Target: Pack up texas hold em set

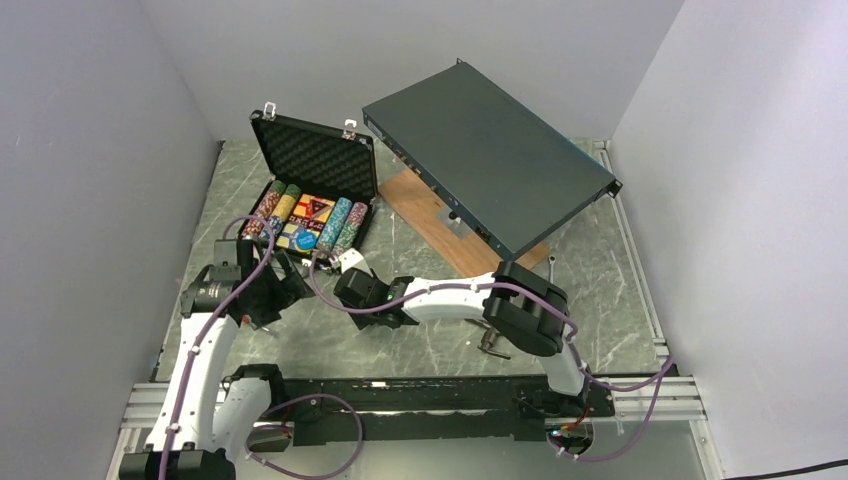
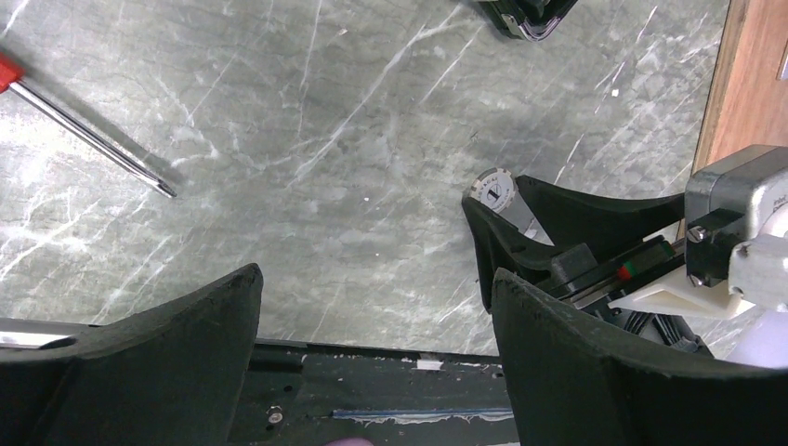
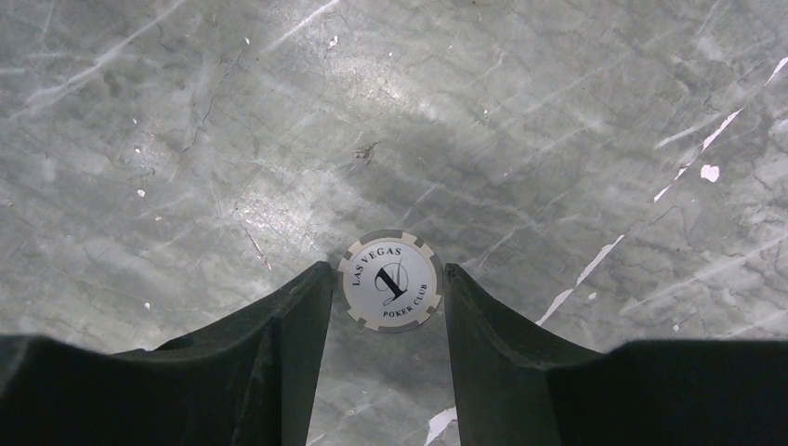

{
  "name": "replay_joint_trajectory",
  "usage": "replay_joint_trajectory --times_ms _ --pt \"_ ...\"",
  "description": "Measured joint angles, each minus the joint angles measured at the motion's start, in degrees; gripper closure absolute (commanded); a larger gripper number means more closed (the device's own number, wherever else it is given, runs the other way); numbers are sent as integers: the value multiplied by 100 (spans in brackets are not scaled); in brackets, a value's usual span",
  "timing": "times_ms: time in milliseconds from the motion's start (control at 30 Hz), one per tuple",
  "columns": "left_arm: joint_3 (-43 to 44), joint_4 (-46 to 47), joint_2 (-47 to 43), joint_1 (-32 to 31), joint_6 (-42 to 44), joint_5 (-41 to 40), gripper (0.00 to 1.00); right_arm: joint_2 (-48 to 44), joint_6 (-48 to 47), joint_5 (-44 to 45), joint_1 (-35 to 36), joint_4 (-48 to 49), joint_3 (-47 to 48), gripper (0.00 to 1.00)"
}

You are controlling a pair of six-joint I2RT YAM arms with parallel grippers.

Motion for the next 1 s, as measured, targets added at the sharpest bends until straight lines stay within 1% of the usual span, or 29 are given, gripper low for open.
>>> replay_joint_trajectory --times_ms 233,467,667,1000 --pt "-83 -4 -22 0 -26 42 6 -24 2 9 20 74 -74 50" --pt "-136 17 -20 0 -39 181 6 -46 2 28 48 120 -114 57" --pt "-385 160 70 0 -33 708 7 -105 -4 72 59 168 -203 61" --pt "-914 756 323 0 -24 1786 8 -546 -105 160 76 203 -769 62"
